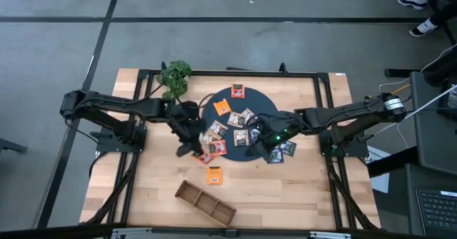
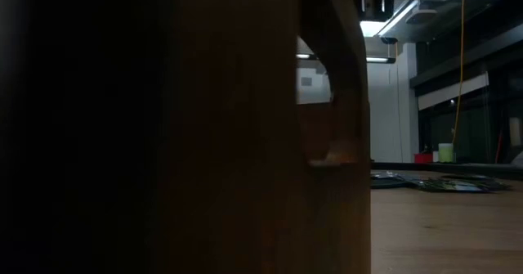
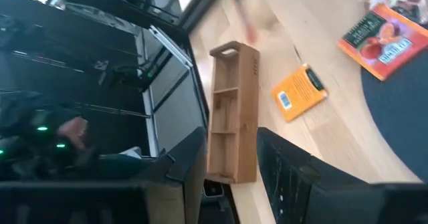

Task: Pick & Place Tea
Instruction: Put the orange tea bag into the left section of the wooden organizer

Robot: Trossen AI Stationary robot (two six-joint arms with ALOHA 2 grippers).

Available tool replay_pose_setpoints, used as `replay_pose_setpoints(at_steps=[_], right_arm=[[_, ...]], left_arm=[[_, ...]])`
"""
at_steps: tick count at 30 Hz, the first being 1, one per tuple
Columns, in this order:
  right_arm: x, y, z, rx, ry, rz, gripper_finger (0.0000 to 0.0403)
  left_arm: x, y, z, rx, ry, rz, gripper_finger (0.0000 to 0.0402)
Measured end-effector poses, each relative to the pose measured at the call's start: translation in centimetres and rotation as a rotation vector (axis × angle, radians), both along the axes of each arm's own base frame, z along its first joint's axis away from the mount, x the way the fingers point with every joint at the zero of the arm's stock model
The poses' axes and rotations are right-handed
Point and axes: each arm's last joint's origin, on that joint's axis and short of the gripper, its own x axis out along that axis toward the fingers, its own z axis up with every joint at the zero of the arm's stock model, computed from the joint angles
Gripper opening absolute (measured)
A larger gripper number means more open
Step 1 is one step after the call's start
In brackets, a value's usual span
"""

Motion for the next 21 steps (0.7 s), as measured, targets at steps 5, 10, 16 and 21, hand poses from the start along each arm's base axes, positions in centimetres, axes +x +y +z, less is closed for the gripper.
replay_pose_setpoints(at_steps=[5,10,16,21], right_arm=[[-0.2,0.2,-0.3,0.011,0.038,0.032,0.0135],[-0.4,0.5,-0.5,0.033,0.071,0.071,0.0135],[-1.0,1.7,-0.8,0.067,0.132,0.101,0.0135],[-1.5,3.0,-1.0,0.09,0.183,0.12,0.0135]], left_arm=[[-0.5,-1.9,1.7,0.061,0.007,-0.14,0.0002],[-0.8,-3.9,2.2,0.073,0.055,-0.195,0.0002],[1.0,-7.1,1.2,0.14,0.21,-0.301,0.0002],[3.4,-9.7,0.1,0.229,0.36,-0.429,0.0002]])
